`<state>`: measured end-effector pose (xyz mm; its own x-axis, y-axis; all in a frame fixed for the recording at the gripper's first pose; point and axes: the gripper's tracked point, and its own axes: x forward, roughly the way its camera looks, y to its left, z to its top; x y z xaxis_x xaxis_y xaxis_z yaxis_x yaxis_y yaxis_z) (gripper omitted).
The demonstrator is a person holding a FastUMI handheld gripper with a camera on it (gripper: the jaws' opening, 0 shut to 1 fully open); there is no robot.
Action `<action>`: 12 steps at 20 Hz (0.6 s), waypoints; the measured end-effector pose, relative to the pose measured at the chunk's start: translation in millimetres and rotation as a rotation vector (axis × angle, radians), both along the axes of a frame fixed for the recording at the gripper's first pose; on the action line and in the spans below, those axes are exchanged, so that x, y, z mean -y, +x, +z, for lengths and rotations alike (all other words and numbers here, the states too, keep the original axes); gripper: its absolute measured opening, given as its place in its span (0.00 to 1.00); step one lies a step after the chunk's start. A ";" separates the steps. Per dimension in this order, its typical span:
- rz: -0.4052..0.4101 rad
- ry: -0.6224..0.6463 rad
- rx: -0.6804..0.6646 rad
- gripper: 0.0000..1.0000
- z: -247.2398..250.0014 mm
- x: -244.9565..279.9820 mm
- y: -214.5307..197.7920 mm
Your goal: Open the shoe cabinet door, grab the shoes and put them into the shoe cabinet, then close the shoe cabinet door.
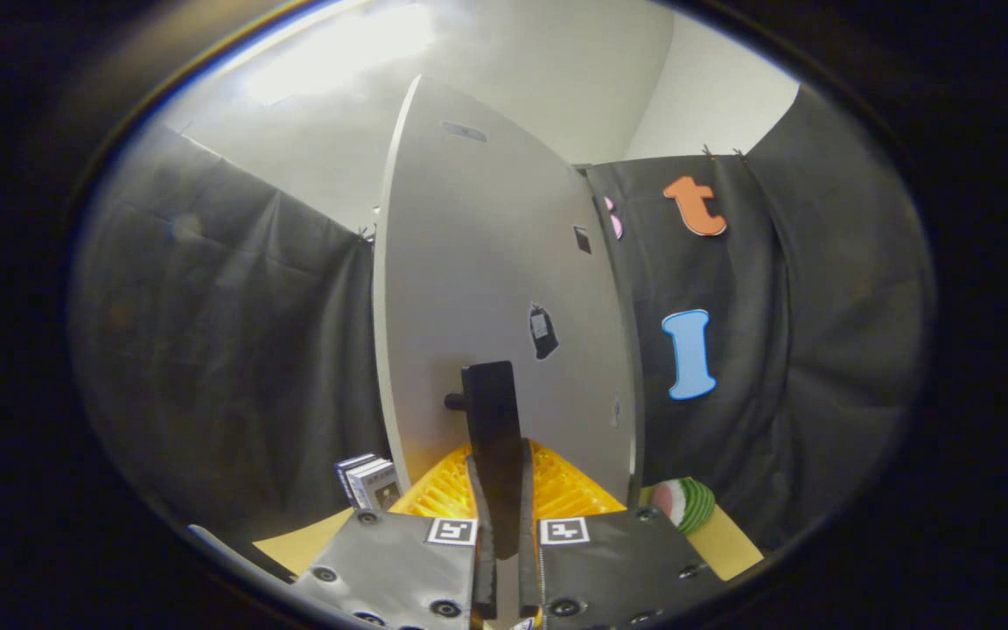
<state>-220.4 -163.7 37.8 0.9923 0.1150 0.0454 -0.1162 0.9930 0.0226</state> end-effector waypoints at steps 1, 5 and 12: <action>-0.013 -0.004 0.002 0.12 0.6 5.4 -1.6; -0.079 -0.013 0.014 0.11 4.5 31.2 -12.7; -0.229 0.066 -0.003 0.09 -1.9 99.3 -36.0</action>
